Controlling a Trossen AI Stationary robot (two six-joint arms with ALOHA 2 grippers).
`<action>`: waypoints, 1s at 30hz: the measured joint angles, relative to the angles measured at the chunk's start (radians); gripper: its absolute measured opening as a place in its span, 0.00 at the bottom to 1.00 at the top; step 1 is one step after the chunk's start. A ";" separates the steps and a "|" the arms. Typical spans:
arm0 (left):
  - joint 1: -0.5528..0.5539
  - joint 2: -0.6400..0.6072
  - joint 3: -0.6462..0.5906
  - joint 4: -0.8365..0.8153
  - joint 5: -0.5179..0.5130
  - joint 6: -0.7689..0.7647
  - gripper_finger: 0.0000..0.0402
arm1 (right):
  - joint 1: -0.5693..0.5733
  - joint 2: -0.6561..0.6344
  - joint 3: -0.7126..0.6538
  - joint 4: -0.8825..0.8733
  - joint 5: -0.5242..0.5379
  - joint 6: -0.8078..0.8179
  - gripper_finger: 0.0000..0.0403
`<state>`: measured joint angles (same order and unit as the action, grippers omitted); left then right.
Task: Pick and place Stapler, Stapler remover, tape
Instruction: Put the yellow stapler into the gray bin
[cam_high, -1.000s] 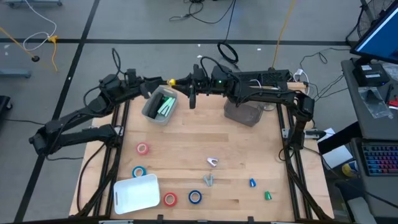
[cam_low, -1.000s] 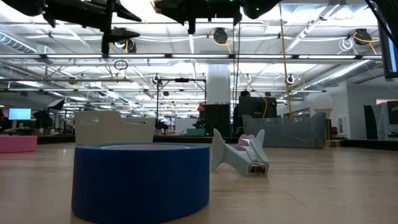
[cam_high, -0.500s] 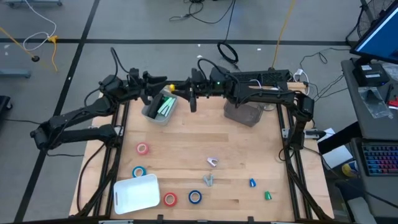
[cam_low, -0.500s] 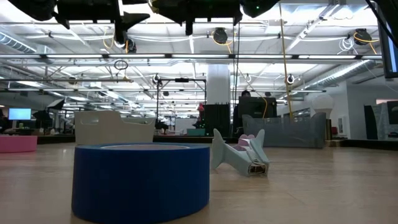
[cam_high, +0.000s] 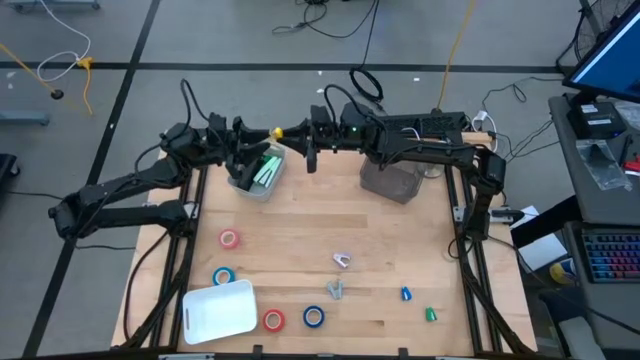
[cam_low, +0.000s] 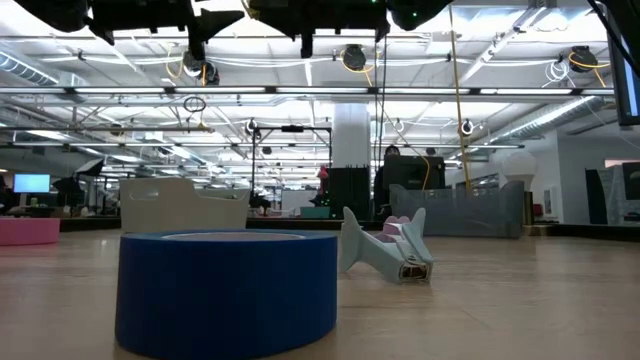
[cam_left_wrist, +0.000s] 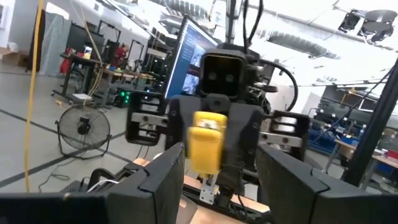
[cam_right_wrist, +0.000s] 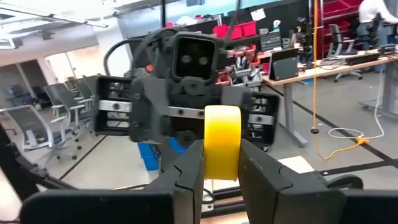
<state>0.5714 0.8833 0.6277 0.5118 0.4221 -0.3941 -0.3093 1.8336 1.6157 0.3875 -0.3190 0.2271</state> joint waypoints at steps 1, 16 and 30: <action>-0.004 0.000 0.000 0.001 0.000 0.003 0.49 | -0.003 0.000 0.000 0.000 0.000 0.001 0.17; -0.007 0.000 0.000 0.016 -0.031 0.004 0.60 | 0.015 0.000 0.000 0.079 -0.025 0.105 0.17; -0.071 0.000 0.000 0.044 -0.091 0.010 0.70 | 0.023 0.000 0.000 0.080 -0.023 0.106 0.18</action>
<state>0.5009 0.8837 0.6277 0.5560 0.3307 -0.3844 -0.2865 1.8336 1.6157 0.4675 -0.3420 0.3332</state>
